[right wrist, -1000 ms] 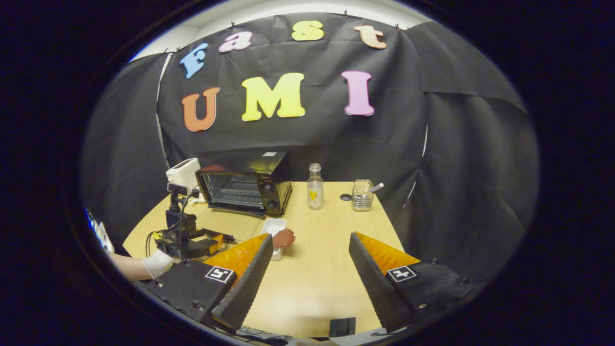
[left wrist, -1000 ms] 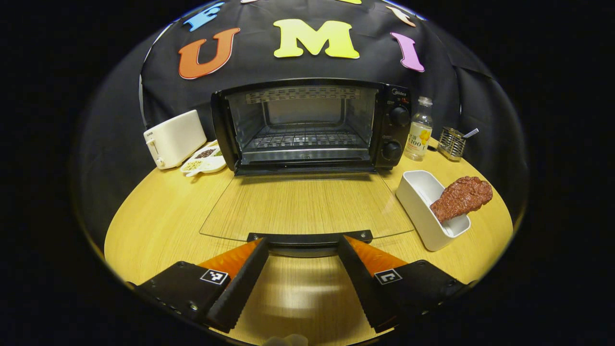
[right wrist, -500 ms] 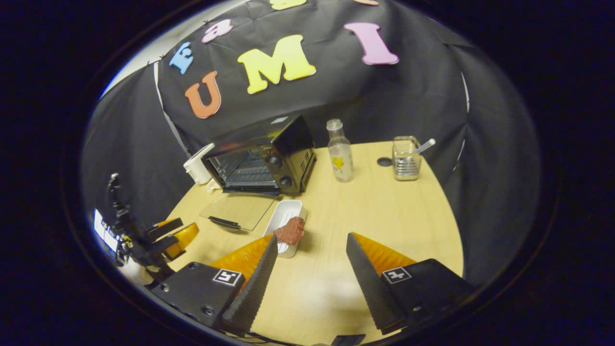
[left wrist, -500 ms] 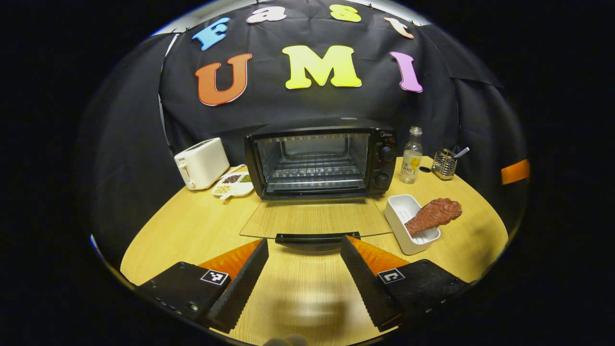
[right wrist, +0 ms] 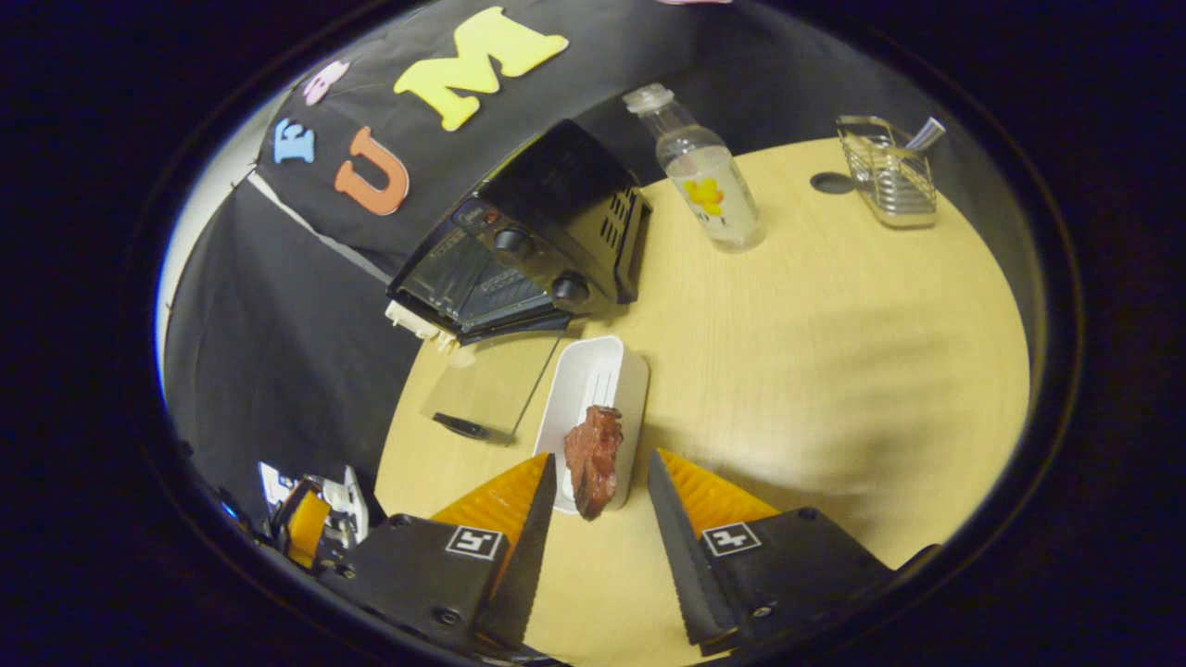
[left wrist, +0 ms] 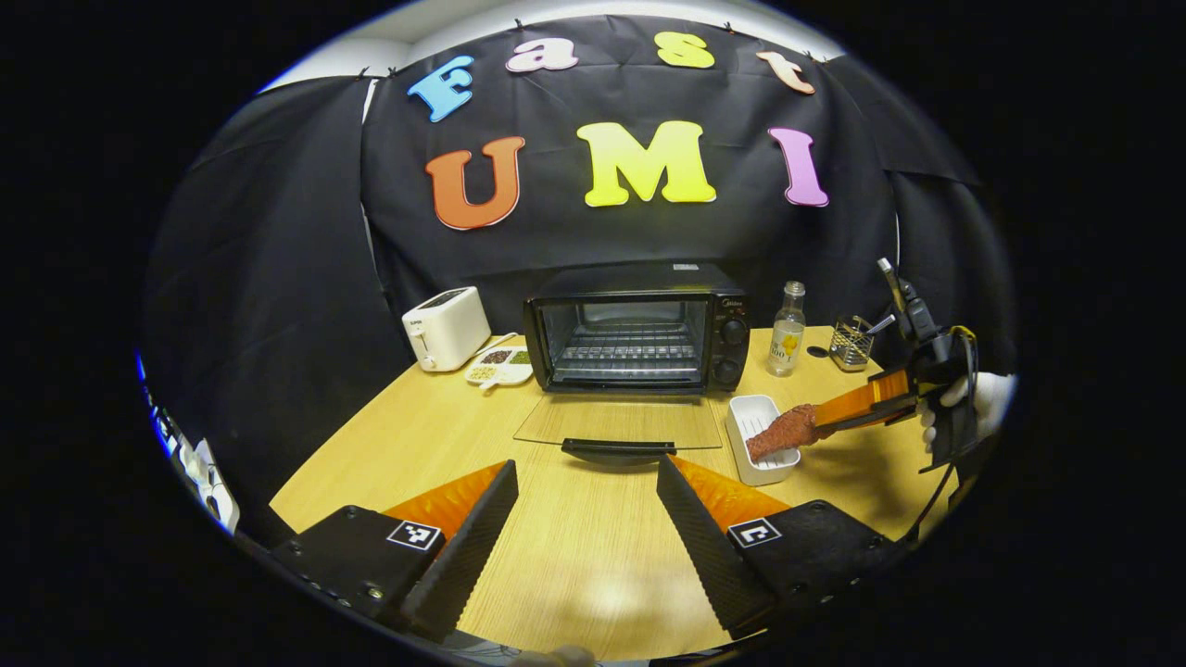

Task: Open the electric oven with the left hand, put the food in, and close the electric oven.

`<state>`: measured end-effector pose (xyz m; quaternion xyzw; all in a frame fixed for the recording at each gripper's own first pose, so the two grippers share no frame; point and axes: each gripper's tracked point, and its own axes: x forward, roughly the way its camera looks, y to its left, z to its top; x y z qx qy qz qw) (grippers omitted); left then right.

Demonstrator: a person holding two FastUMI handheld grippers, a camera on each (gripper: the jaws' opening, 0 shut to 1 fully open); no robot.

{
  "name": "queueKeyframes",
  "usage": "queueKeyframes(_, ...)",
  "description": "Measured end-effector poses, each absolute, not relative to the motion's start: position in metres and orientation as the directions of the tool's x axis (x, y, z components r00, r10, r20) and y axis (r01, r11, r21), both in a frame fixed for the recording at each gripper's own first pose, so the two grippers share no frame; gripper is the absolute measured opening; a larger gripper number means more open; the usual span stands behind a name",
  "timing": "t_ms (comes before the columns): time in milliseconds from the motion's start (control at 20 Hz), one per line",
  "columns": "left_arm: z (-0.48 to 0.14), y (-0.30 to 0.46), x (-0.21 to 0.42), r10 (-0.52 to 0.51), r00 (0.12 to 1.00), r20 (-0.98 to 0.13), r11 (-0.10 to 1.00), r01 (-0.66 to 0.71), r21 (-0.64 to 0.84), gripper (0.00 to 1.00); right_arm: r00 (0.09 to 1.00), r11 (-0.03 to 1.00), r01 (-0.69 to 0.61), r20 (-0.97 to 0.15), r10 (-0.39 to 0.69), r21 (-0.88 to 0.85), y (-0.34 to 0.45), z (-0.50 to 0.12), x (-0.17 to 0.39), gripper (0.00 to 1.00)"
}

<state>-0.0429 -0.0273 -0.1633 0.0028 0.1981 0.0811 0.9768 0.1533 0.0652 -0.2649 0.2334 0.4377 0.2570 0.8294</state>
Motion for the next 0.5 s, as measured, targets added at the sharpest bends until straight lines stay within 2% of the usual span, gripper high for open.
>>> queueKeyframes(50,-0.161,-0.028,-0.044,0.166,0.908,-0.384,0.986,-0.162,0.042,0.97,0.464,0.739,-0.194,-0.604,0.649,0.645,0.07,-0.264,0.157,0.55)
queueKeyframes(100,-0.158,-0.027,-0.047,0.174,0.908,-0.38,0.985,-0.168,0.047,0.97,0.45,0.722,-0.169,-0.599,0.662,0.671,0.076,-0.266,0.158,0.45)
queueKeyframes(150,-0.156,-0.026,-0.048,0.181,0.907,-0.38,0.983,-0.176,0.049,0.97,0.439,0.711,-0.142,-0.6,0.669,0.689,0.08,-0.269,0.159,0.47)
queueKeyframes(250,-0.152,-0.025,-0.051,0.187,0.908,-0.376,0.982,-0.185,0.043,0.97,0.432,0.714,-0.094,-0.618,0.657,0.694,0.082,-0.276,0.162,0.23)
queueKeyframes(300,-0.149,-0.025,-0.052,0.189,0.909,-0.371,0.981,-0.188,0.04,0.97,0.429,0.71,-0.086,-0.617,0.66,0.699,0.083,-0.276,0.162,0.19)
queueKeyframes(500,-0.145,-0.02,-0.057,0.176,0.922,-0.346,0.984,-0.179,0.023,0.96,0.46,0.709,-0.081,-0.605,0.65,0.701,0.082,-0.264,0.156,0.15)
